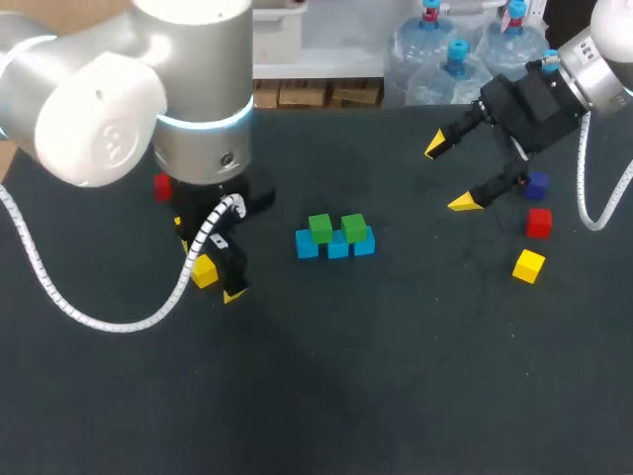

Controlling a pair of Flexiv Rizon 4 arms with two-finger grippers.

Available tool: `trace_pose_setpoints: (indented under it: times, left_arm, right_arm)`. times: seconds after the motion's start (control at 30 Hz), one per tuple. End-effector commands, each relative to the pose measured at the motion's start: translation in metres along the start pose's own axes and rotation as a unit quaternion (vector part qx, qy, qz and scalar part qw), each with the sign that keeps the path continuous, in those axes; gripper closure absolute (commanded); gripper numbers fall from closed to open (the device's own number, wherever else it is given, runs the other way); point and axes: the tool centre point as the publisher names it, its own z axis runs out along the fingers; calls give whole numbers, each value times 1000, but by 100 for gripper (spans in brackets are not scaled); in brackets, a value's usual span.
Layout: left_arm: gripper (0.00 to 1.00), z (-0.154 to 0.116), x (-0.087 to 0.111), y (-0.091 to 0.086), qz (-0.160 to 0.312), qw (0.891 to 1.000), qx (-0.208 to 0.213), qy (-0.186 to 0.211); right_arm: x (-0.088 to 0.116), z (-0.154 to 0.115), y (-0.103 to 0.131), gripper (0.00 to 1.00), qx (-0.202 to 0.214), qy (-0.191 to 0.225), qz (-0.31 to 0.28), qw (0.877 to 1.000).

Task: Place the blue cubes, place green cubes on the blue cubes, place the yellow cubes on the green cubes, then place the red cubes on the yellow cubes, and place purple cube on the red cubes.

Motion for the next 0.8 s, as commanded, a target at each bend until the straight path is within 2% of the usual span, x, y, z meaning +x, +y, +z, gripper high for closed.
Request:
trace_pose_setpoints:
  times: [0.03, 0.2, 0.4, 0.57, 0.8]
  left_arm:
    - [0, 12, 6, 10, 2, 1000, 17, -24]
    - [0, 16, 5, 17, 2, 1000, 19, -20]
    - [0, 24, -8, 21, 6, 1000, 15, 10]
    - [0, 29, -18, 26, 9, 1000, 13, 14]
    - [0, 34, -16, 24, -5, 1000, 15, 14]
  right_arm:
    - [0, 0, 0, 0, 1, 0, 0, 1000]
    - [0, 0, 0, 0, 1, 0, 0, 1000]
    - [0, 0, 0, 0, 1, 0, 0, 1000]
    - [0, 0, 0, 0, 1, 0, 0, 1000]
    - [0, 0, 0, 0, 1, 0, 0, 1000]
